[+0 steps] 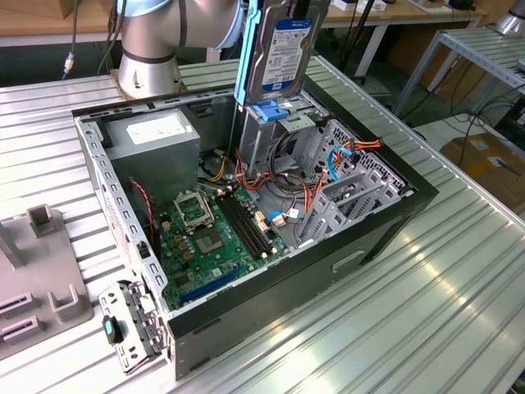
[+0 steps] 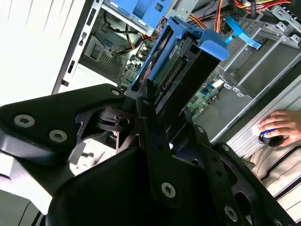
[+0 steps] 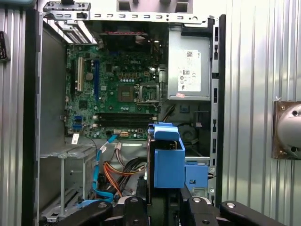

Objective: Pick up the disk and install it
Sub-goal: 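Pick up the disk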

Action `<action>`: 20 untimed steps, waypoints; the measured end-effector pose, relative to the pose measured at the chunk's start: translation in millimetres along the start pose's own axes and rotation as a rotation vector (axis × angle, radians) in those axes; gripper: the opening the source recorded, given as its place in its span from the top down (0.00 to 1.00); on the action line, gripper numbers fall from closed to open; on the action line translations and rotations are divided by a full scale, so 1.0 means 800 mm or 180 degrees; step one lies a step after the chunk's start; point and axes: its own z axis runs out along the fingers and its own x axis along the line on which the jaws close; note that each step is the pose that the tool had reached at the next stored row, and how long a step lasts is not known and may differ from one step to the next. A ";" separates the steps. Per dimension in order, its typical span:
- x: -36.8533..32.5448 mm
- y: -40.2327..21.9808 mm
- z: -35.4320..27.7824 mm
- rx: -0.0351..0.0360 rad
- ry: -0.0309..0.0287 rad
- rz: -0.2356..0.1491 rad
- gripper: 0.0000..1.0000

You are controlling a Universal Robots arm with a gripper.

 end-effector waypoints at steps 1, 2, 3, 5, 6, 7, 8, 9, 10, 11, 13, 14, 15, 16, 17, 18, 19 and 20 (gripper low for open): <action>0.0024 0.0000 0.0001 0.0000 -0.0001 0.0000 0.65; 0.0050 -0.0001 0.0001 0.0000 0.0000 0.0000 0.65; 0.0109 -0.0003 0.0001 0.0000 0.0000 0.0000 0.65; 0.0243 -0.0007 0.0002 0.0000 -0.0001 0.0000 0.65; 0.0305 -0.0010 0.0001 0.0000 0.0000 0.0000 0.65; 0.0343 -0.0011 0.0002 0.0000 0.0000 0.0000 0.65; 0.0398 -0.0015 0.0003 0.0000 -0.0001 0.0000 0.65; 0.0438 -0.0019 0.0003 -0.0001 -0.0001 0.0000 0.65; 0.0461 -0.0021 0.0002 -0.0001 0.0000 0.0000 0.65; 0.0529 -0.0027 0.0003 -0.0002 0.0000 0.0000 0.65; 0.0615 -0.0034 0.0003 -0.0003 0.0000 0.0000 0.65; 0.0659 -0.0038 0.0003 -0.0004 -0.0001 0.0000 0.65; 0.0684 -0.0041 0.0004 -0.0004 -0.0001 0.0001 0.65; 0.0710 -0.0045 0.0004 -0.0005 -0.0001 0.0001 0.65; 0.0744 -0.0050 0.0003 -0.0005 0.0000 0.0001 0.65; 0.0769 -0.0053 0.0004 -0.0006 -0.0001 0.0001 0.65; 0.0836 -0.0061 0.0004 -0.0006 -0.0001 0.0002 0.65; 0.0933 -0.0073 0.0004 -0.0008 -0.0001 0.0004 0.65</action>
